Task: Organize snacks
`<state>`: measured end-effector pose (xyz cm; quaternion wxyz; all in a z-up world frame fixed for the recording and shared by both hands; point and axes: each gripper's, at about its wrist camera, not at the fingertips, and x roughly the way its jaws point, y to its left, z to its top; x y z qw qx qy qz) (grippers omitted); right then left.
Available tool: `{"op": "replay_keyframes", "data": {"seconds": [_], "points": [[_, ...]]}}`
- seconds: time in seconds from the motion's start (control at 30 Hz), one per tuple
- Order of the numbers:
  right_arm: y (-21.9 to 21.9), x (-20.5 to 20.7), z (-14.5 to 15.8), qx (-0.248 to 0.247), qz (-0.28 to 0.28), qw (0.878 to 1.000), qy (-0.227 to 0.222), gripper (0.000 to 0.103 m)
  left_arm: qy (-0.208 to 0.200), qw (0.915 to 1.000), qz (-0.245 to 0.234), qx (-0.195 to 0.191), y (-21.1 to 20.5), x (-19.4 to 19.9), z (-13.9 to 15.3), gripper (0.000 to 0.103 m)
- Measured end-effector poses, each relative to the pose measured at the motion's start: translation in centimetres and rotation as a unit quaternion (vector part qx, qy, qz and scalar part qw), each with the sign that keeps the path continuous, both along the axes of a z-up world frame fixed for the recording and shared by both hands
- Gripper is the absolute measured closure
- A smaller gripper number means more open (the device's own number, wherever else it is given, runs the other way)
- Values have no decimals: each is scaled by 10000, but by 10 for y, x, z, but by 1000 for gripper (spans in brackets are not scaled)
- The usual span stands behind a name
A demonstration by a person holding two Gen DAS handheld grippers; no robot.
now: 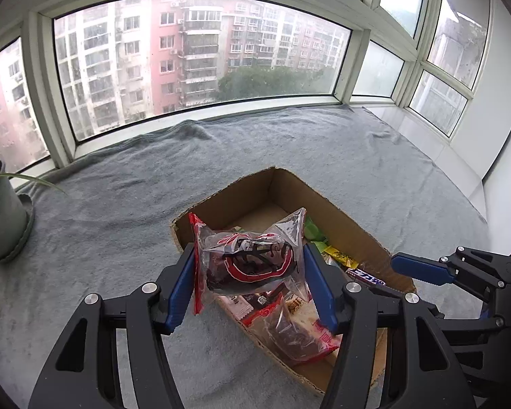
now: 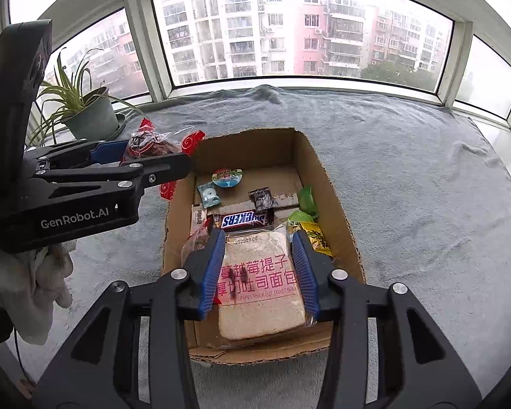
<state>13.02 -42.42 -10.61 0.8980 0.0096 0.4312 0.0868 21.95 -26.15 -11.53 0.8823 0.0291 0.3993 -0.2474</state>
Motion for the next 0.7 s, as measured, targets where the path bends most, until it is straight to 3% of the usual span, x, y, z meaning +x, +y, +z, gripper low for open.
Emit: {"op": "replay_keyframes", "data": {"seconds": [0.07, 0.2, 0.33, 0.4, 0.7], "points": [[-1, -4, 4, 1, -17, 10000, -44, 57, -34, 10000, -6, -9, 1, -3, 3, 43], [-3, -13, 11, 19, -95, 9998, -161, 39, -68, 10000, -7, -31, 2, -10, 9, 42], [-7, -24, 18, 25, -168, 9996, -230, 34, -125, 9999, 22, -53, 5, -18, 14, 40], [-9, -30, 22, 7, -208, 9994, -280, 25, -175, 9998, 45, -70, 7, -22, 18, 36], [-13, -54, 38, -213, -495, 9971, -529, 16, -280, 9992, 218, -181, 20, -57, 22, 36]]}}
